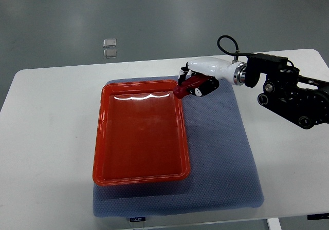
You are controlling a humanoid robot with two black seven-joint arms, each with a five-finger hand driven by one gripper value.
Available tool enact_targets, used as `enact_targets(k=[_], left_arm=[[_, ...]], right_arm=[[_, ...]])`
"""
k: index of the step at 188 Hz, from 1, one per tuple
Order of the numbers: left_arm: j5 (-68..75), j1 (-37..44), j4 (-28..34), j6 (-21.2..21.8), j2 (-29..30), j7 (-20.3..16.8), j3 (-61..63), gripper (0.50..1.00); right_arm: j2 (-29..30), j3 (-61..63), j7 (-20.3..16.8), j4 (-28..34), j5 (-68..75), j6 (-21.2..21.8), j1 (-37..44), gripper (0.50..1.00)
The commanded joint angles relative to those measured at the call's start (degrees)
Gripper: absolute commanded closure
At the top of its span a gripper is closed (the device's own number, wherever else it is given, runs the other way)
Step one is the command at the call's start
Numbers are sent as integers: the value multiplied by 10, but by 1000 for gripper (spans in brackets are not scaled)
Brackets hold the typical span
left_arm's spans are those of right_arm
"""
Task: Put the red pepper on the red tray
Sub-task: 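Lift the pepper and carry it with the right hand over the tray, then lower the pepper into the tray and open the right hand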
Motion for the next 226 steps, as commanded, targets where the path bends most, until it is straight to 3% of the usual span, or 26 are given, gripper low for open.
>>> enact_targets(k=[1,75,137,160,183,206,226], left_arm=[[0,0,0,0,0,0,0,500],[0,0,0,0,0,0,0,500],[0,0,1,0,0,0,0,500],[0,0,1,0,0,0,0,500],[0,0,0,0,0,0,0,500],[0,0,1,0,0,0,0,500],[0,0,1,0,0,0,0,500]], right_arm=[[32,-3,0,-5,0,1,13,1000],[165,-73,3,-56,-2,-1,37,1000],[198,-113,3,-76,-3,-26,16,998],[198,-112,3,-84,-3,-39,15,899],[197,-111,3,-86,-1,-40,15,738],[193,-104,3,-85,1,-40,16,673],[190,-100,4,-82,9,-41,17,646]])
